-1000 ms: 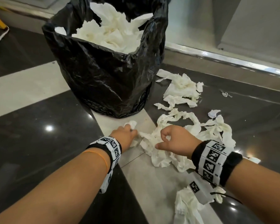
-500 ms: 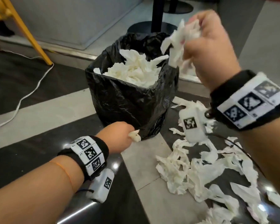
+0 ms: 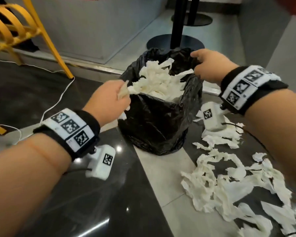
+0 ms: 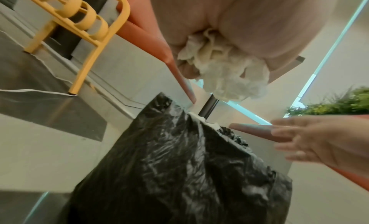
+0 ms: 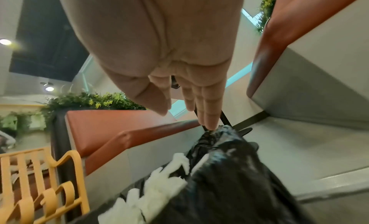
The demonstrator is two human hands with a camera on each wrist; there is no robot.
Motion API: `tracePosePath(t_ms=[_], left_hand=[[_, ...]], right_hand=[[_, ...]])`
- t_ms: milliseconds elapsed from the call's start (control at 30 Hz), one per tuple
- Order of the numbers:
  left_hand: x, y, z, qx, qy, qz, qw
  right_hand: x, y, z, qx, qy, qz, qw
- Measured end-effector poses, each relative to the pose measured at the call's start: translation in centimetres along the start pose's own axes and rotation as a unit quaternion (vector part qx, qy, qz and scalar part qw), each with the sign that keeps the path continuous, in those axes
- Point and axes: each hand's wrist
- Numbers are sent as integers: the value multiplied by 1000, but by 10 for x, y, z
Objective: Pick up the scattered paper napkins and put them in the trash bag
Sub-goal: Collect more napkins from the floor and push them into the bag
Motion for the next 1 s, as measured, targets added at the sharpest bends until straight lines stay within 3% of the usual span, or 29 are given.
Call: tracePosePath(t_ms=[267, 367, 433, 467, 567, 600, 667, 767, 867, 967, 1000], left_hand=[[-45, 25, -90, -53, 14, -56, 997], [-50, 36, -107, 69, -8, -81, 994], [-48, 47, -108, 158, -17, -149, 976], [-47, 52, -103, 153, -1, -173, 973], [-54, 76, -65, 29, 118, -167, 978], [-60, 89, -45, 21, 157, -145, 977], [-75, 121, 5, 68, 223, -111, 966], [-95, 186, 90, 178, 334, -100, 920], [-121, 244, 172, 307, 408, -79, 856], [-138, 282, 243, 488, 399, -113, 768], [-138, 292, 259, 517, 386, -143, 750]], right_hand=[[-78, -2, 92, 47, 82, -17, 995], [-100, 1, 102, 48, 103, -15, 993], [-115, 8, 111, 51, 112, -16, 992], [-124, 13, 117, 57, 119, -17, 991], [-146, 24, 146, 121, 150, 2, 981], [-153, 26, 158, 159, 152, 31, 975], [-165, 29, 180, 232, 145, 91, 957], [-186, 37, 208, 275, 145, 117, 943], [-206, 46, 241, 233, 175, 71, 954], [-220, 50, 282, 256, 206, 26, 944], [-225, 51, 295, 269, 211, 21, 939]])
Point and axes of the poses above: each hand's wrist, its own z-axis away from the middle knuckle, its own y-axis out of the palm, x = y × z, and after that the axes turned 2 degrees about -y, right-handed
